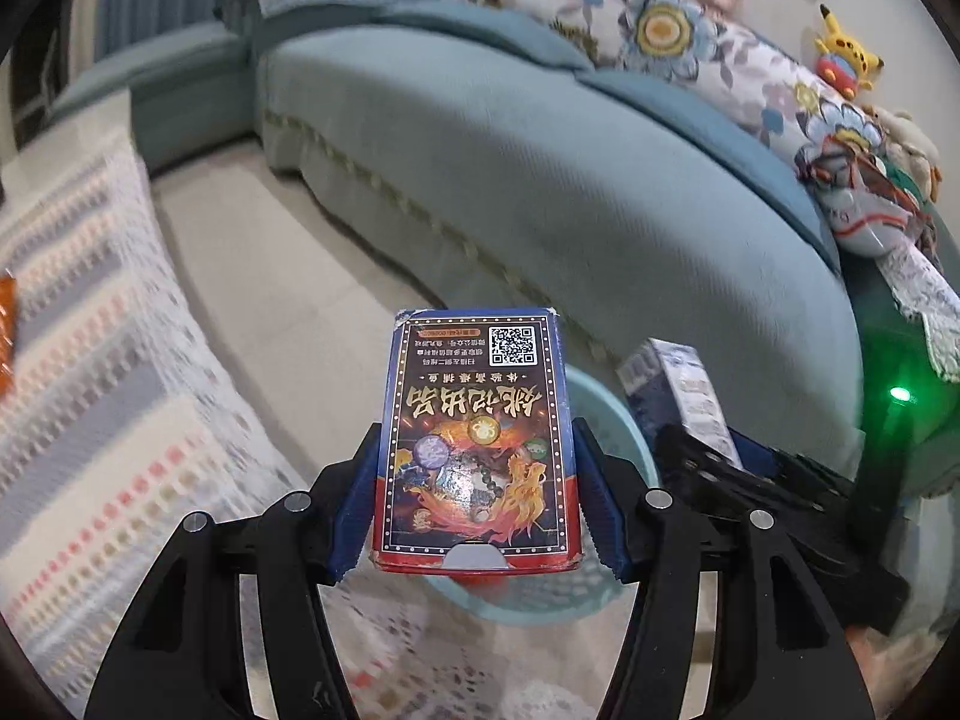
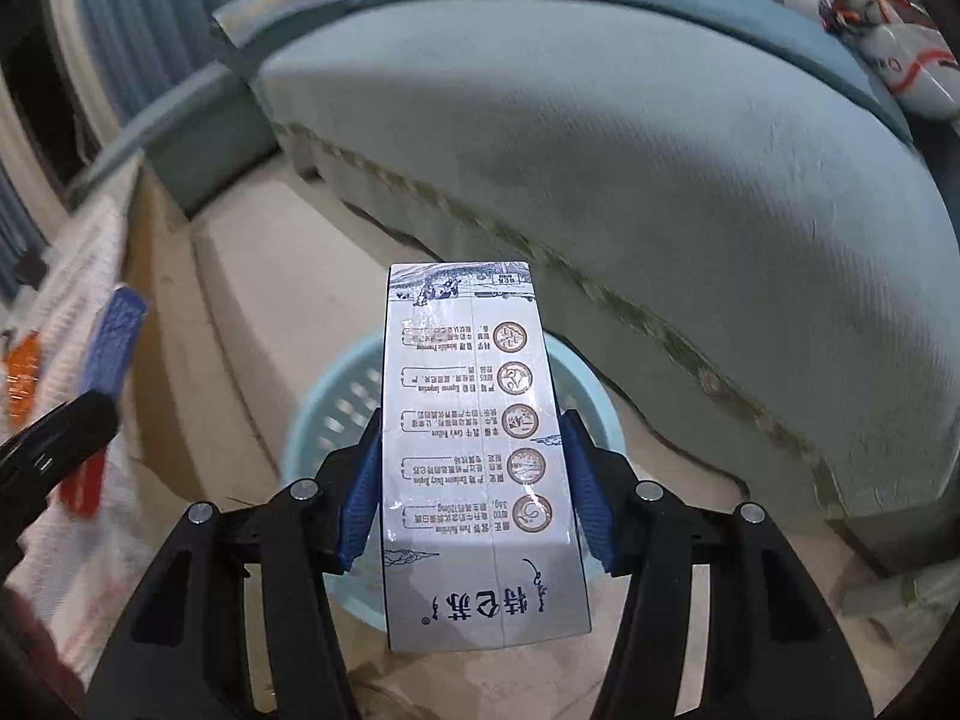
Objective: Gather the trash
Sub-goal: 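Carry carton and card box to the wastebasket and open both tools, then grasp the white patterned wrapper with the right tool while the left grasps the teal packet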
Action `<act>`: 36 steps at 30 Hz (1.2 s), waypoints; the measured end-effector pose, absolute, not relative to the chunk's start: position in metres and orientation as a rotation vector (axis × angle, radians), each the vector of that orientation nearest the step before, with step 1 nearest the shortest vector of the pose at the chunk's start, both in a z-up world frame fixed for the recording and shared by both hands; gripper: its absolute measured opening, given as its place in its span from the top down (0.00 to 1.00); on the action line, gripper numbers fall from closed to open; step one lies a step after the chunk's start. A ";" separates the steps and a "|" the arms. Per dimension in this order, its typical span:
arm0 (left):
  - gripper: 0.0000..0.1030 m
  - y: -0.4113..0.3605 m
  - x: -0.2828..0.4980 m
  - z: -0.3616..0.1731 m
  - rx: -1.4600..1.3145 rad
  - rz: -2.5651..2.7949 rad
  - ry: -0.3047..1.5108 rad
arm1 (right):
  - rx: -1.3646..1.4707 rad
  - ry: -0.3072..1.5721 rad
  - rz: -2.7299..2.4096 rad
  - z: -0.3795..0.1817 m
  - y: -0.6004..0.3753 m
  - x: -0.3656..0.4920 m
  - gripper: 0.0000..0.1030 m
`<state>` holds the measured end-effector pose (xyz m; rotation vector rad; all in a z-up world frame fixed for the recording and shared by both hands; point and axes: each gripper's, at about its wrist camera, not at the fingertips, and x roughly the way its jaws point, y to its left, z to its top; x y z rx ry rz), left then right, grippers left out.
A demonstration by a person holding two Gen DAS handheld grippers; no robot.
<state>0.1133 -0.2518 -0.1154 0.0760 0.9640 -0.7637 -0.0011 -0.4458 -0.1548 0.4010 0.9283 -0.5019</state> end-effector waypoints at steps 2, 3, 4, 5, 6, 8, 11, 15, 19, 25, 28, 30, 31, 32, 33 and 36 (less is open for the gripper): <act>0.44 -0.254 0.114 -0.126 0.075 -0.767 0.996 | 0.412 0.958 -0.512 -0.170 -0.445 0.002 0.49; 0.44 -0.256 0.115 -0.130 0.085 -0.762 0.999 | 0.427 0.976 -0.517 -0.178 -0.446 0.004 0.49; 0.44 -0.258 0.116 -0.134 0.097 -0.755 1.001 | 0.435 0.985 -0.518 -0.182 -0.447 0.007 0.49; 0.44 -0.260 0.117 -0.138 0.105 -0.752 1.011 | 0.446 0.995 -0.519 -0.188 -0.450 0.008 0.48; 0.43 -0.262 0.118 -0.140 0.103 -0.754 1.020 | 0.452 1.001 -0.522 -0.190 -0.450 0.009 0.48; 0.38 -0.261 0.120 -0.139 0.075 -0.759 1.017 | 0.474 1.010 -0.518 -0.195 -0.454 0.011 0.48; 0.36 -0.255 0.120 -0.132 0.066 -0.760 0.992 | 0.495 1.008 -0.509 -0.192 -0.453 0.013 0.48; 0.36 -0.246 0.120 -0.126 0.048 -0.758 0.986 | 0.492 0.991 -0.496 -0.185 -0.448 0.010 0.48; 0.36 -0.232 0.119 -0.112 0.033 -0.749 0.958 | 0.481 0.963 -0.450 -0.166 -0.434 0.009 0.48; 0.36 -0.173 0.120 -0.077 -0.010 -0.682 0.881 | 0.389 0.844 -0.310 -0.107 -0.377 0.019 0.48; 0.36 -0.133 0.124 -0.056 -0.018 -0.619 0.827 | 0.327 0.772 -0.219 -0.073 -0.331 0.031 0.48; 0.36 -0.102 0.127 -0.043 -0.034 -0.568 0.788 | 0.303 0.738 -0.161 -0.057 -0.302 0.040 0.48; 0.36 -0.079 0.130 -0.035 -0.045 -0.534 0.766 | 0.295 0.729 -0.142 -0.052 -0.292 0.044 0.48; 0.36 -0.061 0.132 -0.030 -0.051 -0.500 0.749 | 0.278 0.717 -0.109 -0.046 -0.274 0.051 0.48; 0.36 -0.037 0.134 -0.024 -0.058 -0.453 0.725 | 0.259 0.707 -0.076 -0.040 -0.256 0.058 0.48; 0.33 0.017 0.139 -0.015 -0.075 -0.343 0.687 | 0.200 0.688 0.006 -0.029 -0.202 0.079 0.48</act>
